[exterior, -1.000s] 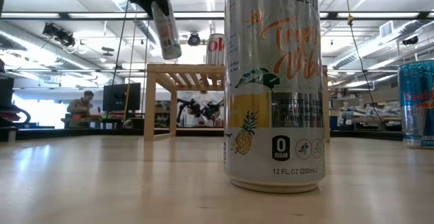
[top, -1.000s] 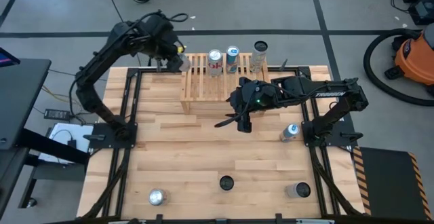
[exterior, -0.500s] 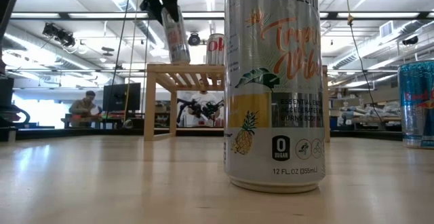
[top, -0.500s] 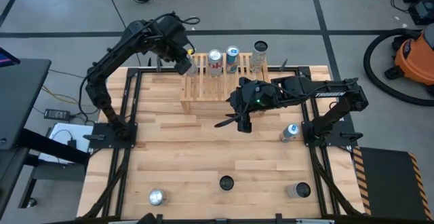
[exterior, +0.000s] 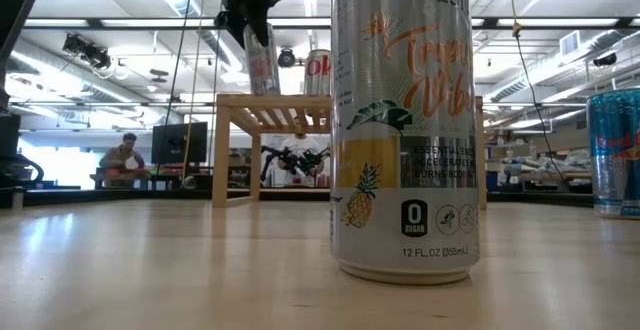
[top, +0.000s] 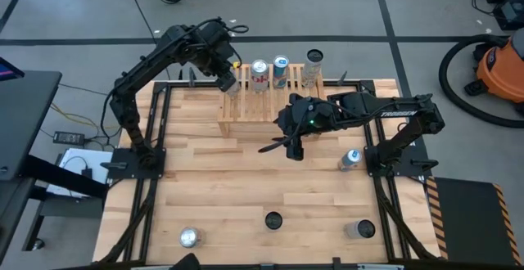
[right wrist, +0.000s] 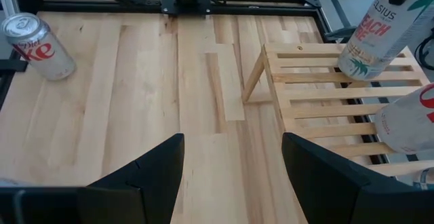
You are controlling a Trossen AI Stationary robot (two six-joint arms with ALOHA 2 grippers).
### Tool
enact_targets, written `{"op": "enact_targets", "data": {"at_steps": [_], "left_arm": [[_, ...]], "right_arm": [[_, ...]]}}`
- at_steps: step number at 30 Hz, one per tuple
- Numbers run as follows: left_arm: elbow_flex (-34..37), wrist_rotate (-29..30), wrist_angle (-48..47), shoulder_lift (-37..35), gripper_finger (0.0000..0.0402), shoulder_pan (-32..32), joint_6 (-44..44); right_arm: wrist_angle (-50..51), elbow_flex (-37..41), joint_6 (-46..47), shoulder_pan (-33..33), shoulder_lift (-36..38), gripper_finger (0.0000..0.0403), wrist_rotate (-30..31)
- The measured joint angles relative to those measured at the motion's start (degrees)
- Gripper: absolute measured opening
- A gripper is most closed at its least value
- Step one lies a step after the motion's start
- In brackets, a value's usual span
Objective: Place canned beverage on shelf
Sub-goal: Put the left white pink soda can on the shelf
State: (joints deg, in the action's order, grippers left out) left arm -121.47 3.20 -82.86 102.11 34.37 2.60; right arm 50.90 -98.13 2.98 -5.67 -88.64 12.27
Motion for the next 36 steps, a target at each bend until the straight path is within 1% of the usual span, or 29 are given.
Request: {"op": "enact_targets", "data": {"at_steps": [11, 17, 20, 27, 36], "left_arm": [[0.0, -0.02, -0.04, 0.01, 0.0264, 0.0, -0.28], [0.0, -0.01, -0.09, 0.01, 0.0278, 0.0, -1.94], [0.0, -0.02, -0.08, 0.01, 0.0284, 0.0, -1.43], [0.0, -0.04, 0.63, 0.01, 0.0285, 0.0, 0.02], [0.01, -0.02, 1.98, -0.01, 0.0286, 0.0, -0.78]], "right_arm": [[0.1, 0.0, -0.07, 0.0, 0.0, 0.0257, -0.11], [0.1, 0.0, -0.09, 0.0, 0.0, 0.0257, -0.11], [0.08, 0.0, -0.09, 0.0, 0.0, 0.0257, -0.11], [0.08, 0.0, -0.1, 0.0, 0.0, 0.0257, -0.11], [0.07, 0.0, -0.09, 0.0, 0.0, 0.0257, -0.11]]}}
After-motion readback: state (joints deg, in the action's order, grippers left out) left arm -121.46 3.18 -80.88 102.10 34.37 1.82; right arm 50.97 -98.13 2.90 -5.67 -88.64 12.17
